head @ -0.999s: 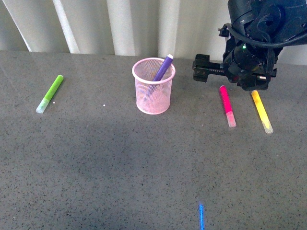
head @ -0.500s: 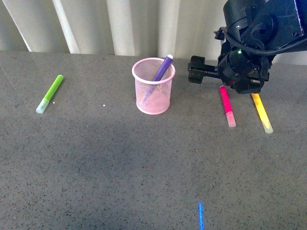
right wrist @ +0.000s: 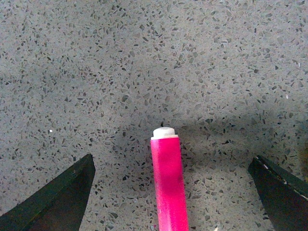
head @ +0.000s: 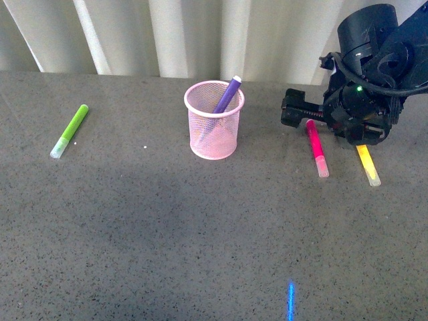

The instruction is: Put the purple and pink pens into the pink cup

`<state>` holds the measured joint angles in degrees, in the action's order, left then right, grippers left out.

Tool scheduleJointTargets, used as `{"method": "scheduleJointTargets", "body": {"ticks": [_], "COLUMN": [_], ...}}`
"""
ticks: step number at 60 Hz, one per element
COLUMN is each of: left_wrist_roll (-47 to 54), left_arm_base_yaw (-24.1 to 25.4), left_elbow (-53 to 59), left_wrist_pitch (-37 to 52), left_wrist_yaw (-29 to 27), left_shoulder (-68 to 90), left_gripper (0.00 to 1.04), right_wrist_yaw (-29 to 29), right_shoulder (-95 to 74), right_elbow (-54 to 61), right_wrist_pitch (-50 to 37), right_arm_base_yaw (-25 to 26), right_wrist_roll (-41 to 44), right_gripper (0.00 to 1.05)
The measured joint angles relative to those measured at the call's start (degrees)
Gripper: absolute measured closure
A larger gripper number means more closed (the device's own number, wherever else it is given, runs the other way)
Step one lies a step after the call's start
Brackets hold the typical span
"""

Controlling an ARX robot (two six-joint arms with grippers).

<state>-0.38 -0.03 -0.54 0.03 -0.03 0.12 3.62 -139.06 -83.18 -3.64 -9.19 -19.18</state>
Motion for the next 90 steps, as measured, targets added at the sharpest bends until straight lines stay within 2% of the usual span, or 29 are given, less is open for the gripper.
{"method": "scheduleJointTargets", "body": {"ticks": [23, 33, 54, 63, 81, 90], "left_wrist_roll": [0.00, 0.00, 0.00, 0.00, 0.00, -0.02], "left_arm_base_yaw": [-0.02, -0.02, -0.02, -0.02, -0.02, -0.02], "left_elbow": [0.00, 0.00, 0.00, 0.00, 0.00, 0.00], "left_wrist_pitch": [0.00, 0.00, 0.00, 0.00, 0.00, 0.00], "left_wrist_yaw": [0.00, 0.00, 0.00, 0.00, 0.00, 0.00], "left_shoulder": [0.00, 0.00, 0.00, 0.00, 0.00, 0.00], "left_gripper": [0.07, 0.07, 0.07, 0.07, 0.07, 0.07], "right_wrist_yaw": [1.49, 1.92, 1.38, -0.72, -6.21, -11.30], "right_shoulder": [-0.13, -0.13, -0.11, 1.27, 15.32, 27.15], "right_elbow": [0.61, 0.79, 1.07, 3.39, 13.53, 20.20], "right_wrist_pitch": [0.00, -0.22, -1.20, -3.72, -15.23, -26.03], "right_arm_base_yaw": [1.09, 1.55, 1.62, 1.57, -0.22, -1.90], "right_wrist_roll": [0.90, 0.98, 0.98, 0.59, -0.33, -0.87], "right_gripper": [0.62, 0.92, 0.93, 0.93, 0.93, 0.93]}}
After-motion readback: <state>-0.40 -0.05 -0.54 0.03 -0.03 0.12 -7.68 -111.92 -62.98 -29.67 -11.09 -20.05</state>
